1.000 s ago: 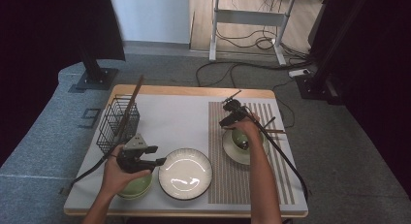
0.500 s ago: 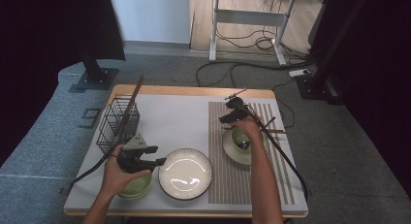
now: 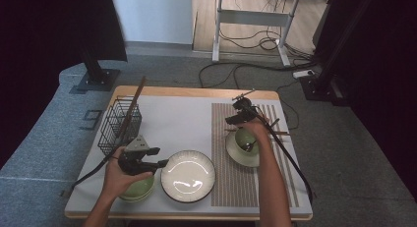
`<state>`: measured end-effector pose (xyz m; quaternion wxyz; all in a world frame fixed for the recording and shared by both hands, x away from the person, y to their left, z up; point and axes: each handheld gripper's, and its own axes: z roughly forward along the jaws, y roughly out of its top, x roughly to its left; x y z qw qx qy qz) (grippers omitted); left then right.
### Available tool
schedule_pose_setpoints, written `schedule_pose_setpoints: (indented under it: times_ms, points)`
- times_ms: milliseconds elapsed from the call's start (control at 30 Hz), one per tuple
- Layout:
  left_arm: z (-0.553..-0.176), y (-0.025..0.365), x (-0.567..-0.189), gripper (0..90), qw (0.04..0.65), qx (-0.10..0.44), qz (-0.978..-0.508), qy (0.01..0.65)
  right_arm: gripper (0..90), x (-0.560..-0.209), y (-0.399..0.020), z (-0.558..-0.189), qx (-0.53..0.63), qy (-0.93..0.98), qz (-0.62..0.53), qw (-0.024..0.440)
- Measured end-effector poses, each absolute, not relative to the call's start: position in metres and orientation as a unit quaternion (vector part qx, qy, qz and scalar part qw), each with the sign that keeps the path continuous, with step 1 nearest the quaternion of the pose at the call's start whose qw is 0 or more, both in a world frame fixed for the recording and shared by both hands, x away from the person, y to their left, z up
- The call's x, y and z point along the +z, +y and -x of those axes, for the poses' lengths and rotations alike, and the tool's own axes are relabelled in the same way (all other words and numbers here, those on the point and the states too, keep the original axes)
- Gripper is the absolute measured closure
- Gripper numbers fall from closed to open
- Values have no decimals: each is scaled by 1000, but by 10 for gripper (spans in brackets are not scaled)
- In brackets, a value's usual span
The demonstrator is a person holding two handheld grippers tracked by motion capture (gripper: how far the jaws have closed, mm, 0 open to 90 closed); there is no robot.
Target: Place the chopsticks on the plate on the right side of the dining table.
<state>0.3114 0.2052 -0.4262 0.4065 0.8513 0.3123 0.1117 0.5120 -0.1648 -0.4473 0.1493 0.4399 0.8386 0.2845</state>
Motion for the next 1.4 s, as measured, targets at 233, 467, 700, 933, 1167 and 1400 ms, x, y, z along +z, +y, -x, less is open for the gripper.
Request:
schedule_pose_setpoints:
  times_ms: [233, 467, 700, 933, 1167, 1400]
  points:
    - [-312, 205, -427, 426, 408, 108, -851, 312, 349, -434, -178, -496, 311, 831, -435, 153]
    - [-312, 206, -425, 426, 409, 111, -850, 312, 352, -416, -192, -477, 345, 819, -430, 163]
    - [-312, 206, -425, 426, 409, 111, -850, 312, 360, -404, -207, -458, 372, 809, -421, 173]
    - [-312, 207, -425, 426, 409, 111, -850, 313, 363, -405, -224, -442, 388, 799, -425, 172]
    - [-312, 206, -426, 425, 407, 110, -851, 313, 365, -408, -236, -432, 395, 796, -426, 172]
    - [-312, 207, -425, 424, 408, 111, -850, 314, 366, -406, -250, -421, 402, 789, -428, 179]
